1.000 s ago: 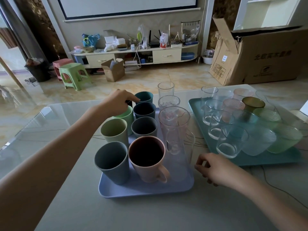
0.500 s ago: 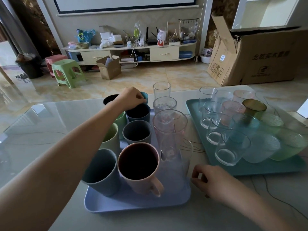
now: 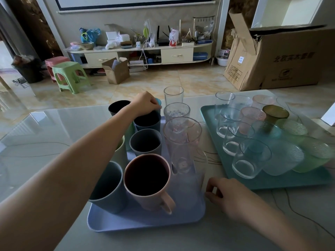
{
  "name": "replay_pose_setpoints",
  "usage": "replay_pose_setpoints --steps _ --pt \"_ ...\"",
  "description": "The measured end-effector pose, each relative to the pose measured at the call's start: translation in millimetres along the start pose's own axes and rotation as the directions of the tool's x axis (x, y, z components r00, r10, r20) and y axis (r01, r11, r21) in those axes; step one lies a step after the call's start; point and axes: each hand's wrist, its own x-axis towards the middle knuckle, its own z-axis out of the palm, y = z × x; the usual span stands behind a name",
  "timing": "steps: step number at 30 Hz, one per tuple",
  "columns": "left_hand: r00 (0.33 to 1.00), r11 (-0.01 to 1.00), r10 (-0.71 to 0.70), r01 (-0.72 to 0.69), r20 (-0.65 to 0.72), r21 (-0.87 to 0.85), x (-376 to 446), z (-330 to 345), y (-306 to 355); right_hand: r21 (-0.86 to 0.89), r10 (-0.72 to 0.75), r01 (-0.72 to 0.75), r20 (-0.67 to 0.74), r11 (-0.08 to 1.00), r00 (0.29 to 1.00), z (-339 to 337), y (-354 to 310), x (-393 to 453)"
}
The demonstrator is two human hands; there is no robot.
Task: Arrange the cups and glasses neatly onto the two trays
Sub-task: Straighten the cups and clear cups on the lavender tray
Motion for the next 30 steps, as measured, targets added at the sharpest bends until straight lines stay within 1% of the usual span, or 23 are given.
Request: replay_pose_setpoints --steps 4,6,8,10,12,14,16,18,21,22,27,30 --pt "1.0 1.0 -0.003 0.003 0.022 0.0 0 1 -1 -0.012 -0.005 0.005 -0.008 1.0 1.0 1 2 0" --pt "1.0 1.0 -0.006 0.006 -0.005 -0.015 -2 -3 0 -0.013 -0.008 0.008 -0.007 1.0 1.0 2 2 1" --pt "0.992 0.996 -0.009 -0.001 -0.126 -0.085 -5 -14 -2 -0.009 -0.013 0.013 -0.008 1.0 1.0 2 1 2" --pt "0.955 0.991 -0.05 0.012 -0.291 -0.13 -11 -33 -12 0.003 -0.02 0.02 -0.014 1.0 1.0 3 0 2" --pt "0.901 0.993 -0.102 0.071 -0.421 -0.089 -20 -53 -33 0.013 -0.041 0.042 -0.026 0.999 0.999 4 -2 1" --pt "0.87 0.986 -0.162 0.16 -0.466 -0.043 -31 -68 -59 0.021 -0.068 0.069 -0.041 0.997 0.997 4 -3 -1" --pt "0.869 0.966 -0.238 0.257 -0.434 -0.014 -44 -73 -81 0.024 -0.077 0.078 -0.046 0.997 0.996 4 -4 -2" --pt "0.877 0.939 -0.336 0.342 -0.343 -0.046 -53 -73 -93 0.011 -0.076 0.076 -0.052 0.997 0.996 3 -4 -2" --pt "0.873 0.869 -0.471 0.433 -0.13 -0.237 -59 -65 -95 0.007 -0.078 0.078 -0.064 0.997 0.995 4 -4 -1" --pt "0.867 0.848 -0.489 0.448 -0.093 -0.283 -59 -61 -94 0.008 -0.074 0.074 -0.064 0.997 0.995 4 -3 0" --pt "0.84 0.779 -0.532 0.438 -0.104 -0.448 -54 -49 -93 0.016 -0.064 0.065 -0.066 0.998 0.996 6 0 4" --pt "0.837 0.75 -0.541 0.433 -0.087 -0.5 -49 -48 -93 0.01 -0.066 0.067 -0.063 0.998 0.996 7 0 5"
